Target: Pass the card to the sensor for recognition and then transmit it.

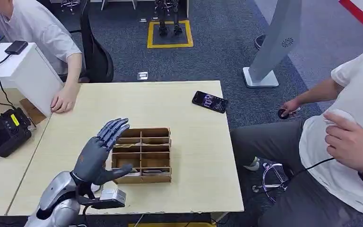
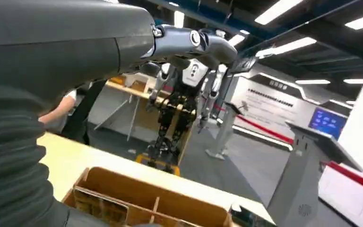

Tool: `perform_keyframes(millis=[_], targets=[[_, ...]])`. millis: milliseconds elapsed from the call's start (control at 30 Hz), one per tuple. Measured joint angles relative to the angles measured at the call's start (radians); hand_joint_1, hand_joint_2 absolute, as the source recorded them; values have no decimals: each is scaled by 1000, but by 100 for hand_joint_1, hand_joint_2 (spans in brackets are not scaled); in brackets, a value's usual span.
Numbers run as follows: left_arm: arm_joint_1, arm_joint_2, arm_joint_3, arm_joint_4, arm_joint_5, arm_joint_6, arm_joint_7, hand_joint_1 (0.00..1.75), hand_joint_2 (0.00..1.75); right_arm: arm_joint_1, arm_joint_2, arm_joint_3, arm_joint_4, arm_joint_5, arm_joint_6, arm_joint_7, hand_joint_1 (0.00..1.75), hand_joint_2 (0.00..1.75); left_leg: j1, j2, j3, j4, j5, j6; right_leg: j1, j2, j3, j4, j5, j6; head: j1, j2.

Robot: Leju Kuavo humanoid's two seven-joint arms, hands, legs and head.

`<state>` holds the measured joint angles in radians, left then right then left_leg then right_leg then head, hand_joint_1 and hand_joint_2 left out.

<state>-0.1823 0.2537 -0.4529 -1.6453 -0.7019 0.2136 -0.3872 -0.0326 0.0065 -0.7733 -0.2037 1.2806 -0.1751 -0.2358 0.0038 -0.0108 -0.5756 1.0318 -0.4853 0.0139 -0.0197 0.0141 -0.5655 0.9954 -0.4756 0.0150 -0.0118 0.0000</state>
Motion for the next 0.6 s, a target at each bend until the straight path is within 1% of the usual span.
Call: perform_keyframes(millis=[33, 133, 200, 267, 300, 600], targets=[[11, 6, -30, -12, 16, 8, -2, 0, 175, 0, 0, -4, 0, 1, 0, 7, 0, 175, 1, 0, 0, 0, 0, 0, 1, 0, 0, 0, 0, 0, 0, 0], [22, 9, -36, -17, -10, 40, -1, 0, 175, 1, -2, -5, 0, 7, 2, 24, 0, 175, 1, 0, 0, 0, 0, -1, 1, 0, 0, 0, 0, 0, 0, 0], [28, 9, -37, -17, -62, 77, 19, 0, 175, 1, -2, -7, 0, 8, 3, 27, 0, 175, 1, 0, 0, 0, 0, -1, 1, 0, 0, 0, 0, 0, 0, 0], [29, 9, -45, -14, -164, 130, 68, 0, 175, 1, -2, -10, 0, 13, 5, 27, 0, 175, 1, 0, 0, 0, 0, -1, 1, 0, 0, 0, 0, 0, 0, 0], [29, 9, -47, -10, -187, 140, 78, 0, 175, 1, -2, -11, 0, 16, 5, 27, 0, 175, 1, 0, 0, 0, 0, -1, 0, 0, 0, 0, 0, 0, 0, 0], [34, 9, -50, 6, -207, 149, 93, 0, 175, 1, -2, -13, 0, 16, 5, 27, 0, 175, 0, 0, 0, 0, 0, -1, 0, 0, 0, 0, 0, 0, 0, 0]])
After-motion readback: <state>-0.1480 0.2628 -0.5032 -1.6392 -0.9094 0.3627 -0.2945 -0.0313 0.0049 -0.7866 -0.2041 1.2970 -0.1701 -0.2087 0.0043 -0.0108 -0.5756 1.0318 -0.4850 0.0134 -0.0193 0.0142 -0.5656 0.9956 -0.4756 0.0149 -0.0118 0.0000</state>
